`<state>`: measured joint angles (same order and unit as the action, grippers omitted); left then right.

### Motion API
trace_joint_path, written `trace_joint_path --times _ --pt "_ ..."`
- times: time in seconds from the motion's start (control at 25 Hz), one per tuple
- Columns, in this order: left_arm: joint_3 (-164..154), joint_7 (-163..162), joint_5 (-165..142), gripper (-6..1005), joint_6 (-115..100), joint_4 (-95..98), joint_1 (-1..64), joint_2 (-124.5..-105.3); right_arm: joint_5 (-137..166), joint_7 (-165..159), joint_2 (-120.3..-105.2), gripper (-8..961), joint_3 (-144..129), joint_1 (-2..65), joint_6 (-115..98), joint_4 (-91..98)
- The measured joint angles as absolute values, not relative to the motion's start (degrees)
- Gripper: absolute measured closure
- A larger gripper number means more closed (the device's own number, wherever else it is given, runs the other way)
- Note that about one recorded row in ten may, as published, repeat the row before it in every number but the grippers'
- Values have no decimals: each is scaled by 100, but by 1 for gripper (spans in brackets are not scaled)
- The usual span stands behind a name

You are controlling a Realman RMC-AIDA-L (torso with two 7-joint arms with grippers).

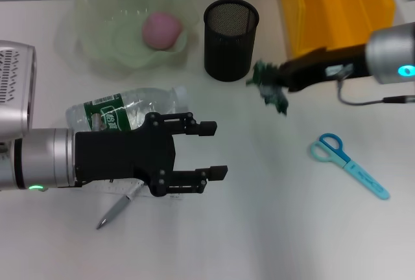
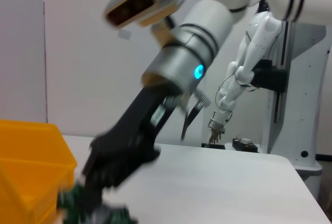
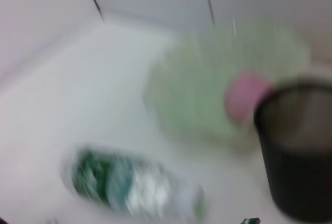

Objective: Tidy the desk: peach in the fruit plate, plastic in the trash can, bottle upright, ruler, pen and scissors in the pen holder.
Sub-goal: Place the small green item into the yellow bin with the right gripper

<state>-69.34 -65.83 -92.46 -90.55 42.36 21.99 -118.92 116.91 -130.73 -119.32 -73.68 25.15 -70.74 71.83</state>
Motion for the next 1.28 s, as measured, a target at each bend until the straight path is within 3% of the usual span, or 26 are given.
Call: trace_joint_path --times 0.2,0.52,1.2,1.28 --pt "-6938 -6518 -9228 292 -9005 4198 2195 -11895 10112 -11743 -11937 909 -6624 1801 -7177 7221" --pt "-6939 -6478 -9149 292 -8974 4124 2205 -11898 8937 -10315 -11929 908 -5540 1537 -7255 6524" --pt "-6974 -6477 -9017 292 -8921 4096 2265 -11893 8418 -7764 -11918 905 -4274 2763 -5600 4364" --pt "-6965 -6477 -9017 292 -8921 4096 2267 -11892 8421 -7737 -11917 869 -4309 2820 -5514 4307"
